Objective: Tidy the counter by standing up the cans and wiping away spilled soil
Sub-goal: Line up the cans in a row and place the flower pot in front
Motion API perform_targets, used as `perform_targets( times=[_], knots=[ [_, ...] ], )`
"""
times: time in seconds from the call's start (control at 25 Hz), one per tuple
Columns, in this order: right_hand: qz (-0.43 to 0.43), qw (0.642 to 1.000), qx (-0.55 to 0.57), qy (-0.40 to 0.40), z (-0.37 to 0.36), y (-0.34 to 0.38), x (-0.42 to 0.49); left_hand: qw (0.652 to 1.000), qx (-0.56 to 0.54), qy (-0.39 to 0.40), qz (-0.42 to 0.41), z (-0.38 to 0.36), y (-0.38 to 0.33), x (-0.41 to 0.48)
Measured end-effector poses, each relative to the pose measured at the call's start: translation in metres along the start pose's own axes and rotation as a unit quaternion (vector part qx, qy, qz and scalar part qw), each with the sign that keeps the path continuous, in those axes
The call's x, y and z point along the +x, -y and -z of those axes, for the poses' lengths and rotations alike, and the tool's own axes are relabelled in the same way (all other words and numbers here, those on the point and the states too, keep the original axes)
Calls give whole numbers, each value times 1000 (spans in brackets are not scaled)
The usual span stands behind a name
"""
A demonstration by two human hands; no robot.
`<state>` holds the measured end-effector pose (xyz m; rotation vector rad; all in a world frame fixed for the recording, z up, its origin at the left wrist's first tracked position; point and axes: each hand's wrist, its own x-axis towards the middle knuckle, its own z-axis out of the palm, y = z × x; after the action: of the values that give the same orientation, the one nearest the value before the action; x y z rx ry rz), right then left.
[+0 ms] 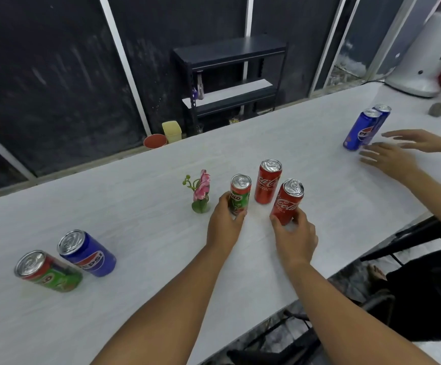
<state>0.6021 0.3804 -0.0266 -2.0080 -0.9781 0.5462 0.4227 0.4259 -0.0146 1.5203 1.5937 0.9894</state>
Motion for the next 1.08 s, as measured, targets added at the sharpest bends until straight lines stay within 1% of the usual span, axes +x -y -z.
perform_targets(
  times=[0.2,0.4,0.52,0.72,0.92,1.08],
  knots=[
    [25,1000,-2,12,1,-5,-3,1000,-18,-16,17,14,6,-12],
    [81,994,38,63,4,-10,-12,999,-28,-36,25,44,26,-51],
    [107,989,43,92,2,-7,-26,997,-29,-64,35,74,41,-76],
    [134,977,49,159,-15,-1,-68,993,-22,-103,60,121,71,-118],
    [167,959,53,224,-48,24,-122,986,-13,-150,78,168,96,-158],
    [180,947,74,257,-75,42,-162,980,-7,-178,84,199,106,-181]
  ],
)
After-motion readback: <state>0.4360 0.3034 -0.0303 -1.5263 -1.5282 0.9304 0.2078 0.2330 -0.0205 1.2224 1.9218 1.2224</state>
